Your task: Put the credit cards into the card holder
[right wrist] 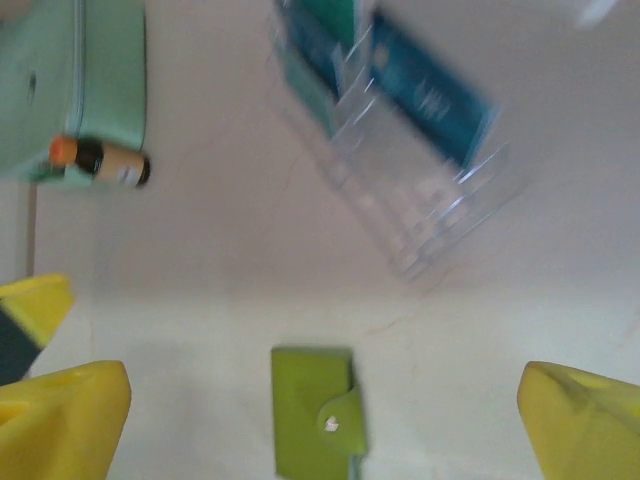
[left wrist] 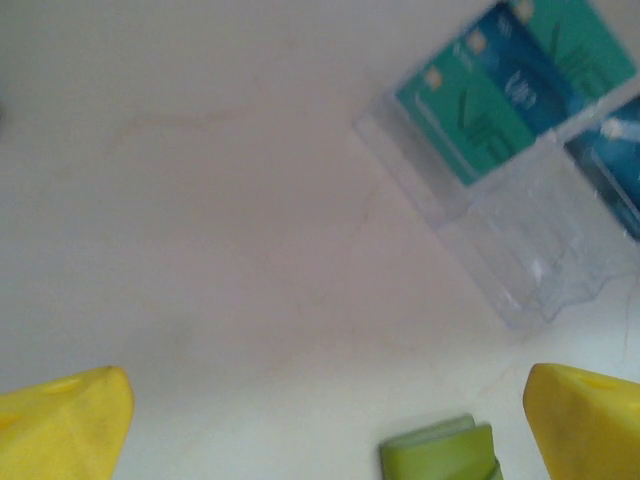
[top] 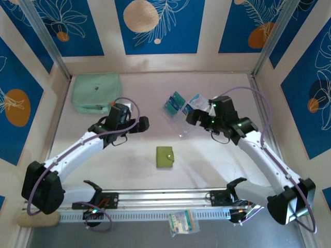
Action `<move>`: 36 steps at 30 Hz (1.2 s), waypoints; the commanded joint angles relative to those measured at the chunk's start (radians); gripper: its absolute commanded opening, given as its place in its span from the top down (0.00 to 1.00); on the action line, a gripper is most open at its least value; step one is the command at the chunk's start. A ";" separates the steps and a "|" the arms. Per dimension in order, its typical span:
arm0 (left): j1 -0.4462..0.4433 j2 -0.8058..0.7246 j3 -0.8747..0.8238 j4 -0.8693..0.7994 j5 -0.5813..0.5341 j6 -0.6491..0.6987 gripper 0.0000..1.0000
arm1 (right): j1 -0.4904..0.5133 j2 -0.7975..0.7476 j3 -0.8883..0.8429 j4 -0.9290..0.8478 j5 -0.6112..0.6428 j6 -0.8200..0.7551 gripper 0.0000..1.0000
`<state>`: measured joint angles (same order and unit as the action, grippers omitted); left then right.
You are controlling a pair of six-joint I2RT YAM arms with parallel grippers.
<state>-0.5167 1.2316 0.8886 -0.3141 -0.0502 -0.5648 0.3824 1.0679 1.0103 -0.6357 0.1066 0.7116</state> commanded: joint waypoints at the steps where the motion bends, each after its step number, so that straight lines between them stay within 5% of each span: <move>1: 0.029 -0.054 0.028 0.024 -0.153 0.105 0.00 | -0.073 -0.050 -0.021 -0.018 0.142 -0.045 0.01; 7: 0.084 -0.128 -0.072 0.254 -0.375 0.251 0.00 | -0.253 -0.100 -0.169 0.154 0.251 -0.013 0.01; 12: 0.189 -0.116 -0.142 0.371 -0.420 0.354 0.00 | -0.369 -0.059 -0.249 0.297 0.327 -0.041 0.01; 19: 0.299 -0.063 -0.357 0.697 -0.481 0.452 0.00 | -0.399 0.120 -0.323 0.525 0.474 -0.224 0.01; 36: 0.343 0.230 -0.484 1.128 -0.406 0.606 0.00 | -0.388 0.245 -0.615 1.238 0.259 -0.456 0.01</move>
<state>-0.1905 1.4345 0.4103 0.6525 -0.4942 -0.0090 -0.0032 1.3075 0.4191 0.3672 0.4473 0.3168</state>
